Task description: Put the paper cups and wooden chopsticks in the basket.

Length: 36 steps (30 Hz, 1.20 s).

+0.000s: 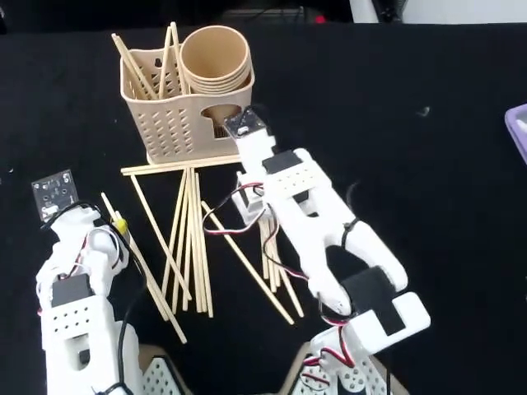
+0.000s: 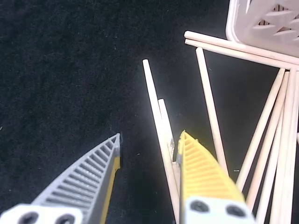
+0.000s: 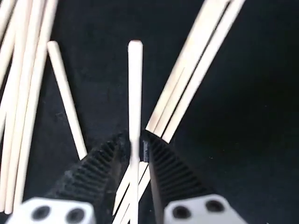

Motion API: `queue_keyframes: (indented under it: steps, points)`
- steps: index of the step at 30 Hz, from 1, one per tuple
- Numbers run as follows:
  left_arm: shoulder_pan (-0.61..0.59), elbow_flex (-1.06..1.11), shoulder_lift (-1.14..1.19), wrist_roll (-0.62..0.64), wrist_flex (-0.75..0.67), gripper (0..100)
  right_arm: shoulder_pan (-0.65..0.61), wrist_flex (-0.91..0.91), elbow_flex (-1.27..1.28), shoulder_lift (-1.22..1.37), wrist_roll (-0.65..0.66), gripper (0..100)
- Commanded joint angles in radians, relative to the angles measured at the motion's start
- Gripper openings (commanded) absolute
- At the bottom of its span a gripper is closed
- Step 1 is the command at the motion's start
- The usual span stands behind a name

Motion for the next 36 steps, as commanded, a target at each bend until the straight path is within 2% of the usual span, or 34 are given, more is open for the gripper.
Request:
queue_keyframes:
  steps: [1,6,9,19,31,33,36]
  points:
    - [-0.007,-0.010,-0.012,0.009,-0.015,20,0.017,-0.017,-0.048,-0.041,-0.017,3.0]
    - [-0.007,-0.010,-0.012,0.009,-0.015,20,0.017,-0.018,-0.039,-0.030,-0.017,19.1]
    - [-0.007,-0.010,-0.012,0.009,-0.015,20,0.017,-0.015,-0.019,-0.030,-0.017,21.9]
    - [-0.007,-0.010,-0.012,0.009,-0.015,20,0.017,-0.146,0.120,-0.030,-0.017,22.4]
    - [-0.007,-0.010,-0.012,0.009,-0.017,20,0.011,-0.149,0.219,-0.028,-0.005,21.9]
    - [-0.007,-0.010,-0.012,0.009,-0.017,20,-0.012,-0.150,0.245,-0.028,0.041,21.7]
    - [-0.007,-0.010,-0.012,0.009,-0.017,20,-0.058,-0.152,0.280,-0.031,0.092,12.8]
